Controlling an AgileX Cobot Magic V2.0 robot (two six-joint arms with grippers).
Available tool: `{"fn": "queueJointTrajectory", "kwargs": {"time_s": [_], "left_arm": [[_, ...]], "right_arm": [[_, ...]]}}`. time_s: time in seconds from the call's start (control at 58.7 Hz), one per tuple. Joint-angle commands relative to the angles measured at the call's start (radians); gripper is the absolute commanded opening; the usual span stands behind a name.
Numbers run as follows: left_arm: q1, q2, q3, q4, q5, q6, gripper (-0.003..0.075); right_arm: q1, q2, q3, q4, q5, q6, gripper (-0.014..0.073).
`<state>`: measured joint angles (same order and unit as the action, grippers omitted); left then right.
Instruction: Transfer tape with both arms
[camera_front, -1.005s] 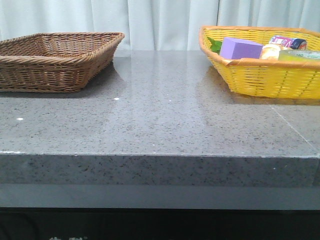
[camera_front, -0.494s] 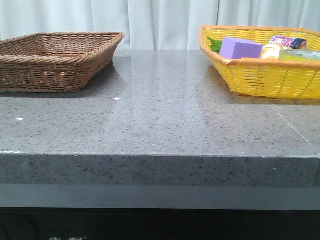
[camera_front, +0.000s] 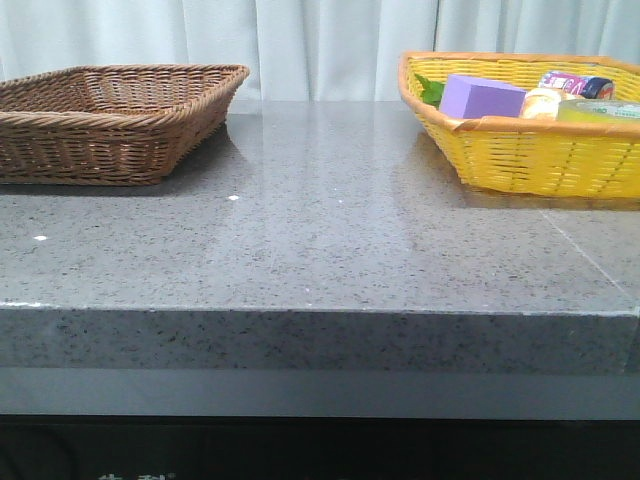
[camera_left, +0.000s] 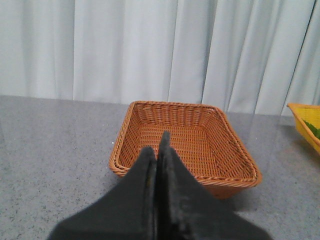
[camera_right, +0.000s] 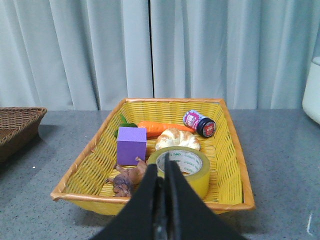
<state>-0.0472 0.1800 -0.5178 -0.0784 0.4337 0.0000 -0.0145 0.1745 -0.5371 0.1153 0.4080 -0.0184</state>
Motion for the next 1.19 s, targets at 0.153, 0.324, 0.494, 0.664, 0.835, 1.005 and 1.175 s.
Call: {"fn": "queueJointTrajectory", "kwargs": {"time_s": [0.153,0.324,0.494,0.664,0.835,1.005,1.175], "left_arm": [[-0.001,0.225,-0.233,-0.011,0.104,-0.013,-0.0020],[-0.001,0.316,-0.243,-0.017,0.109,-0.013,-0.0020],[-0.001,0.374,-0.241,-0.017,0.096,-0.013,-0.0020],[-0.001,0.424,-0.241,-0.009,0.086,-0.013,-0.0020],[-0.001,0.467,-0.241,0.008,0.073,-0.013,0.0073],[-0.001,0.486,-0.241,0.008,0.054,-0.011,0.0506],[-0.001,0.504,-0.241,0.010,0.054,-0.007,0.0603]], "right_arm": [[0.002,0.271,-0.245,-0.012,0.130,0.000,-0.0068],[0.002,0.394,-0.287,-0.012,0.161,0.000,-0.0068],[0.002,0.481,-0.286,-0.012,0.161,0.000,-0.0068],[0.002,0.560,-0.285,-0.012,0.163,0.000,-0.0068],[0.002,0.613,-0.285,-0.018,0.167,-0.001,0.0010],[0.002,0.635,-0.285,-0.018,0.169,-0.001,0.0416],[0.002,0.636,-0.291,-0.018,0.178,-0.001,0.0547]]}}
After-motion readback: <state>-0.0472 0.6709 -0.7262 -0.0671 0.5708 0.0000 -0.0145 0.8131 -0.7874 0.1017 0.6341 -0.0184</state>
